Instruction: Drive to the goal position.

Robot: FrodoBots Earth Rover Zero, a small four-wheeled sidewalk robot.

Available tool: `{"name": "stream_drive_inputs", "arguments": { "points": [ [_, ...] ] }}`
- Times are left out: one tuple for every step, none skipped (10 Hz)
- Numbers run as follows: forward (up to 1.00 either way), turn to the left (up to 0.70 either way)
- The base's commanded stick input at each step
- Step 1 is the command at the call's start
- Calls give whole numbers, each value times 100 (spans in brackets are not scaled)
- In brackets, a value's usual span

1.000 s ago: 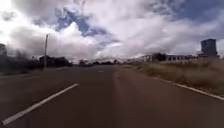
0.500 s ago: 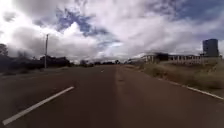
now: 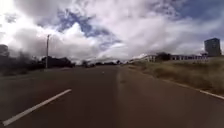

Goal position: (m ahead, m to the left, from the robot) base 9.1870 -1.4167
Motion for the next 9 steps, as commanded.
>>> {"name": "stream_drive_inputs", "arguments": {
  "points": [
    [70, 0],
    [70, 0],
    [70, 0],
    [70, 0],
    [70, 0],
    [70, 0],
    [70, 0],
    [70, 0],
    [70, 0]
  ]
}}
